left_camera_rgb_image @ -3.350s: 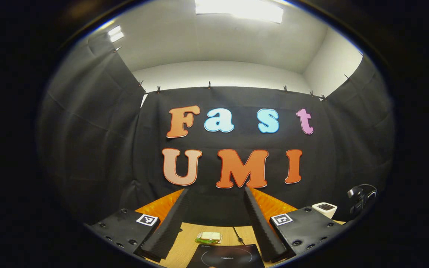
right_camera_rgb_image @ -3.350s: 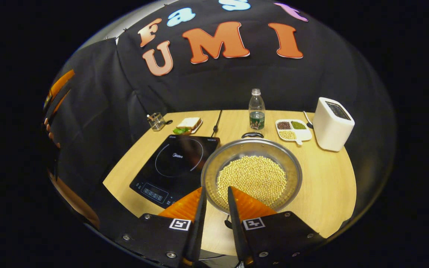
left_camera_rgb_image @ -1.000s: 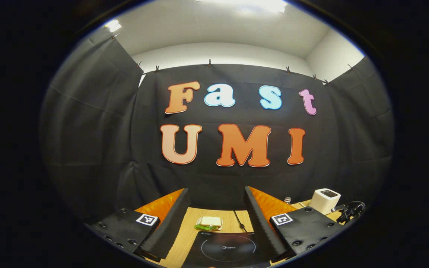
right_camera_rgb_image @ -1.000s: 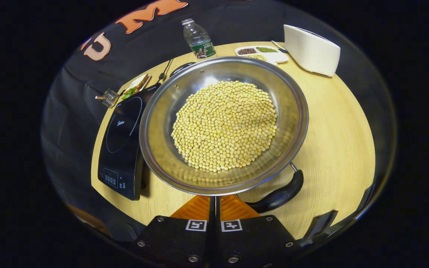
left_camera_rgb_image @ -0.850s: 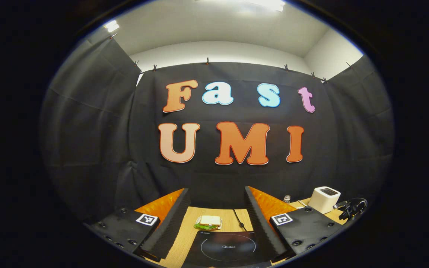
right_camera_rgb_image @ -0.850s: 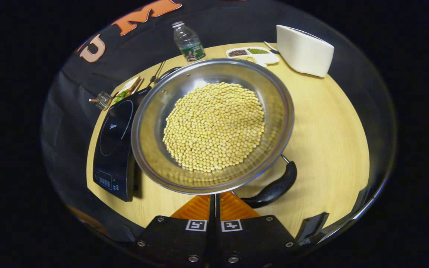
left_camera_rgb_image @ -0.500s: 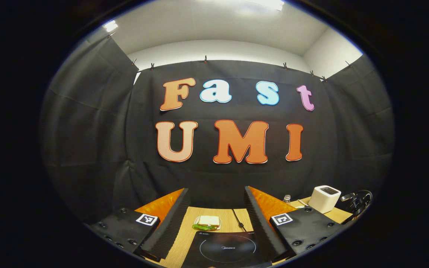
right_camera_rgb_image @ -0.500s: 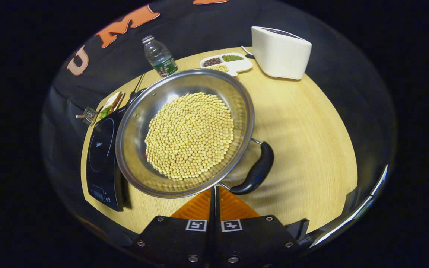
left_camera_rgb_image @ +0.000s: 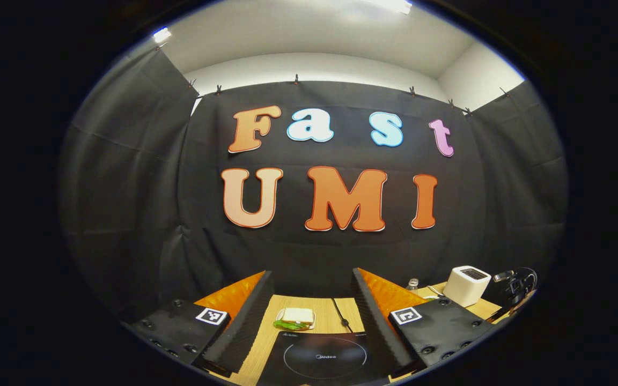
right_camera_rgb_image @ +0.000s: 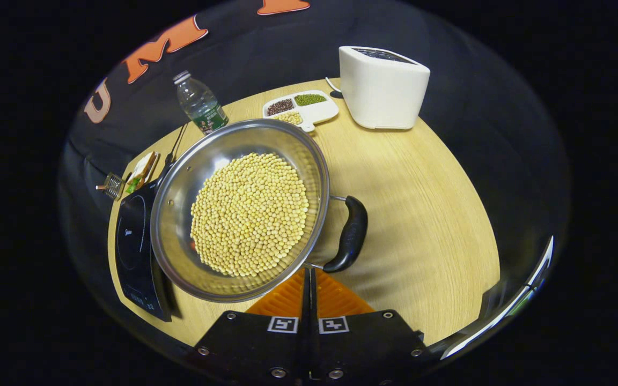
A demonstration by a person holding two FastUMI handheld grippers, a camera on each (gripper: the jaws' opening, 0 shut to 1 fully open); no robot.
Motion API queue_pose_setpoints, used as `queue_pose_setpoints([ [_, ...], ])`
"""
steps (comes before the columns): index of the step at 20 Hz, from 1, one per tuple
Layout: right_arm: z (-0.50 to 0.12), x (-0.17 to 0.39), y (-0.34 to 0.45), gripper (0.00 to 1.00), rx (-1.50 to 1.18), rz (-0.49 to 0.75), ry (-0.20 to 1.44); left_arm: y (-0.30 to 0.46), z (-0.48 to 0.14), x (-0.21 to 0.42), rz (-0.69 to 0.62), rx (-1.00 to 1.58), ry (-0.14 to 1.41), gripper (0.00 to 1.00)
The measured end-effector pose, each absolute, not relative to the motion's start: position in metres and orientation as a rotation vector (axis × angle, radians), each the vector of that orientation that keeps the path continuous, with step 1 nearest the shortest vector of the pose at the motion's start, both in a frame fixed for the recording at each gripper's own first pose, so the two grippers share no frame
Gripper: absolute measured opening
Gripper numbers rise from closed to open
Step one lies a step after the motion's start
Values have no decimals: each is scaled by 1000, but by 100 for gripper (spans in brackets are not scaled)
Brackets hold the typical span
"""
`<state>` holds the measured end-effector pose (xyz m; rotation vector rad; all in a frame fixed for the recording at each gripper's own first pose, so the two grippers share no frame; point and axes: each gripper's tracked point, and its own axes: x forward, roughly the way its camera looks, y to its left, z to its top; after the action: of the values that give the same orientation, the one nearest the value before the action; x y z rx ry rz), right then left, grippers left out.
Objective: First push the handle of the pot to place it horizontally, then grasp the pot with both hands and set it on the induction cooktop.
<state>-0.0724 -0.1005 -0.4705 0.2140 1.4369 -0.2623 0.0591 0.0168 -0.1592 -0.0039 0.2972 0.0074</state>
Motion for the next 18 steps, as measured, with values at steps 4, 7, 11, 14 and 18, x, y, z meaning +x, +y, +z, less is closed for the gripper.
queue_pose_setpoints([
  [4, -478, -58, -112, 0, 241, -306, 1425, 16, -171, 59, 4, -4, 323, 96],
  [7, -487, -53, -121, 0, 249, -338, 1430, 12, -179, 56, -14, -9, 336, 95],
  [11, -492, -39, -129, 0, 280, -364, 1407, 5, -189, 56, -31, -1, 355, 95],
  [14, -496, -26, -139, 0, 287, -404, 1380, -5, -201, 57, -48, -6, 376, 95],
  [18, -500, -9, -148, 2, 308, -435, 1348, -25, -221, 58, -83, -9, 421, 95],
])
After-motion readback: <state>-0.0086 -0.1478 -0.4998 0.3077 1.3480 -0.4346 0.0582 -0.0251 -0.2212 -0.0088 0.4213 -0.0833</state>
